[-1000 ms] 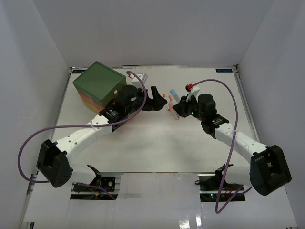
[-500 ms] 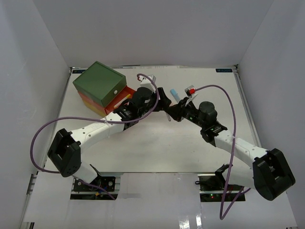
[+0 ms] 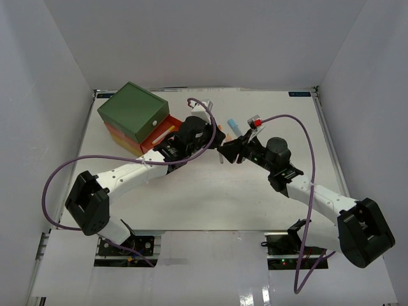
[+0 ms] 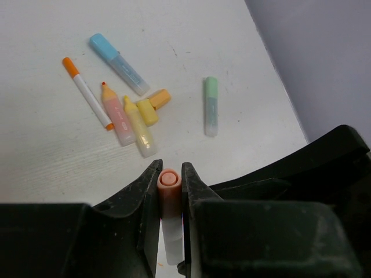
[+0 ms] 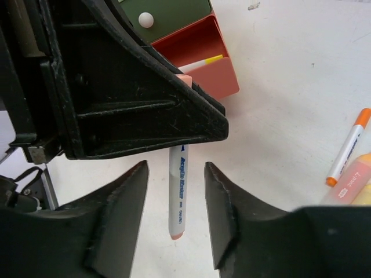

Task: Sort the stationery into containers
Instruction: Place the pen in the drawer.

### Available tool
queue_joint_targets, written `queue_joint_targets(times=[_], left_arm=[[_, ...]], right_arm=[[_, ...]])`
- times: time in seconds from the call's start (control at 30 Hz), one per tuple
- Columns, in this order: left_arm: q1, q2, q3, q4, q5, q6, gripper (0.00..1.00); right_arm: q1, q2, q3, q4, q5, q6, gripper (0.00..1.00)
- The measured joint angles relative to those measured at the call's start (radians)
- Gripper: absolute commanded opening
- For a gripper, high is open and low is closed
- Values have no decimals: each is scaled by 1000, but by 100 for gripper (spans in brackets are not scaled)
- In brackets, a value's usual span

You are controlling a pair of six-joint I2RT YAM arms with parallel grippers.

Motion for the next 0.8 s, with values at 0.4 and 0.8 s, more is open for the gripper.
queue_joint_targets(times=[0.4, 0.8], left_arm=[[18, -33, 92, -180, -303, 457, 15], [238, 42, 146, -323, -378, 831, 32]], right_arm=[[0, -68, 0, -144, 84, -118, 90], [0, -63, 10, -283, 204, -199, 90]])
